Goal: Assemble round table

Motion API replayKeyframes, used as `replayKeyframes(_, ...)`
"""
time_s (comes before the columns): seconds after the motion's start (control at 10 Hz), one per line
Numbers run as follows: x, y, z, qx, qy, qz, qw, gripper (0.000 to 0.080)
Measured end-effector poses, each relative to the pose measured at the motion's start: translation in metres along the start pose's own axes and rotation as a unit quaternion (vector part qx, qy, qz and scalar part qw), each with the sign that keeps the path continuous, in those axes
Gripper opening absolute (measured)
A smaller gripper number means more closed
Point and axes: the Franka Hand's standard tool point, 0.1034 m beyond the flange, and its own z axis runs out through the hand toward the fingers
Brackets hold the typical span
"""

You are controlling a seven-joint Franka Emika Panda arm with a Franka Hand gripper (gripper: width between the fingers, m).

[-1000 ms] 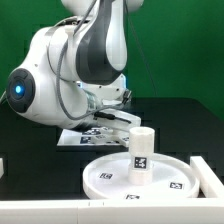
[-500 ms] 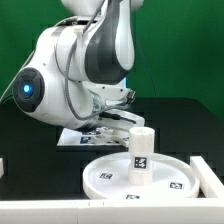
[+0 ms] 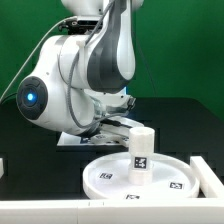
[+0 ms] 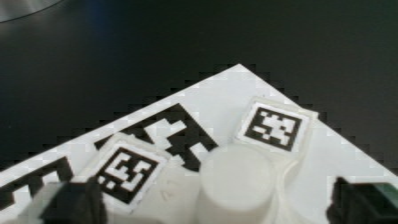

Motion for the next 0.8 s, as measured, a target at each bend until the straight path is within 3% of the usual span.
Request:
replayKeyframes(0.1, 0.0, 0.0, 0.0, 0.0, 0.0, 0.0, 1.0, 0.0521)
replayKeyframes(0.4, 0.0001, 0.0002, 0.0002, 0.0, 0.0, 0.0, 1.0, 0.0078)
replayKeyframes(0.5, 0.0002, 0.0003, 0.0002, 0.0, 0.0, 0.0, 1.0, 0.0078)
replayKeyframes(0.6, 0.0002, 0.0003, 0.0003, 0.0, 0.0, 0.0, 1.0, 0.0014)
replayKeyframes(0.8, -0.0004, 0.0001, -0.0009, 0.0, 0.001, 0.0, 1.0, 0.0004)
